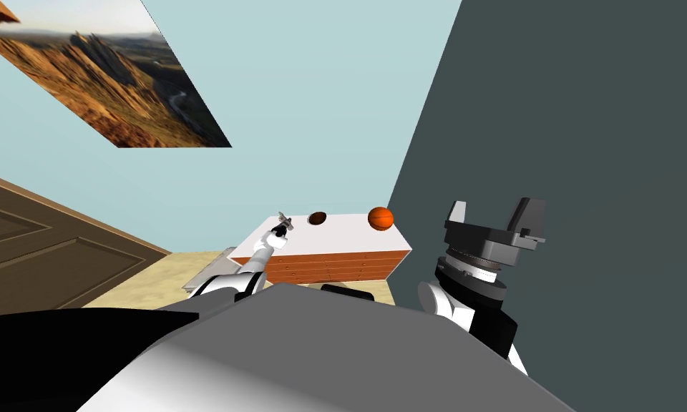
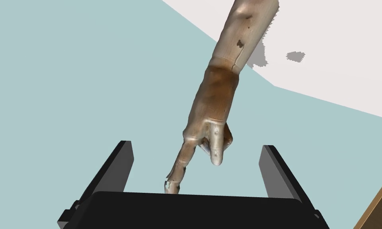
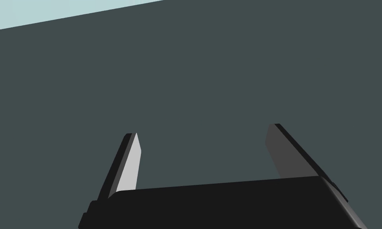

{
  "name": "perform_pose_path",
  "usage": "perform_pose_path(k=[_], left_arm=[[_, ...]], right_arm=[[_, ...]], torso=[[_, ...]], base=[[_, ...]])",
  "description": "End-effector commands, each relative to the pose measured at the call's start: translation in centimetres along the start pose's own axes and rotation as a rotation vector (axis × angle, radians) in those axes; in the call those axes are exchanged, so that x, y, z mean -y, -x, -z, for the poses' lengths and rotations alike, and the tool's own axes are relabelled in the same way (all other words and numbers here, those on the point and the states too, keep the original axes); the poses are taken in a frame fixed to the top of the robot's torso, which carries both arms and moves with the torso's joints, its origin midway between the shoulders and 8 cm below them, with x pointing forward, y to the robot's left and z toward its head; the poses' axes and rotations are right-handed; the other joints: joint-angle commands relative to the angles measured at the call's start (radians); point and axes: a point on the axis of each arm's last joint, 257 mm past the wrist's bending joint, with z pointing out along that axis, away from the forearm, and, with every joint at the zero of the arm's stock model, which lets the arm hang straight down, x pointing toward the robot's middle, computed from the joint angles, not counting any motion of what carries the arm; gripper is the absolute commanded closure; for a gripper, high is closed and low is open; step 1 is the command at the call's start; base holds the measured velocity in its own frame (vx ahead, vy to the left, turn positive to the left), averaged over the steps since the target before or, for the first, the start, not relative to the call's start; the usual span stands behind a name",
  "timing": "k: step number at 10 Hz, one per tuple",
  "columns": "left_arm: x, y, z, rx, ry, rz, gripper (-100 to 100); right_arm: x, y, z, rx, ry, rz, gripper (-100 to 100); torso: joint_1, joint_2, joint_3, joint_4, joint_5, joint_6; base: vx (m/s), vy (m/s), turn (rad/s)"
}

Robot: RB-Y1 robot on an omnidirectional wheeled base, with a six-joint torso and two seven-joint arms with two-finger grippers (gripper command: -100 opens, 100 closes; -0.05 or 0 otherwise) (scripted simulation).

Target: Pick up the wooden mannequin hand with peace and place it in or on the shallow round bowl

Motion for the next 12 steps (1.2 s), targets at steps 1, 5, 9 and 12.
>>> perform_pose_path(k=[1,5,9,12], left_arm=[[-0.47,-0.07,-0.39,-0.007,0.023,-0.011,-100],[-0.55,-0.03,-0.67,-0.01,0.035,-0.018,0],[-0.52,-0.44,-0.6,-0.011,0.034,-0.02,100],[-0.5,-0.44,-0.6,-0.011,0.033,-0.021,100]], right_arm=[[0.0,0.0,0.0,0.0,0.0,0.0,0],[0.0,0.0,0.0,0.0,0.0,0.0,0],[0.0,0.0,0.0,0.0,0.0,0.0,0],[0.0,0.0,0.0,0.0,0.0,0.0,0]], torso=[[0.0,0.0,0.0,0.0,0.0,0.0],[-0.002,0.0,0.0,0.0,0.0,0.0],[-0.004,0.003,0.002,0.001,-0.001,0.0],[-0.003,0.004,0.002,0.001,0.0,0.0]], base=[[0.054,0.067,0.017],[0.051,0.042,0.001],[0.025,0.017,0.009],[0.0,0.0,0.0]])
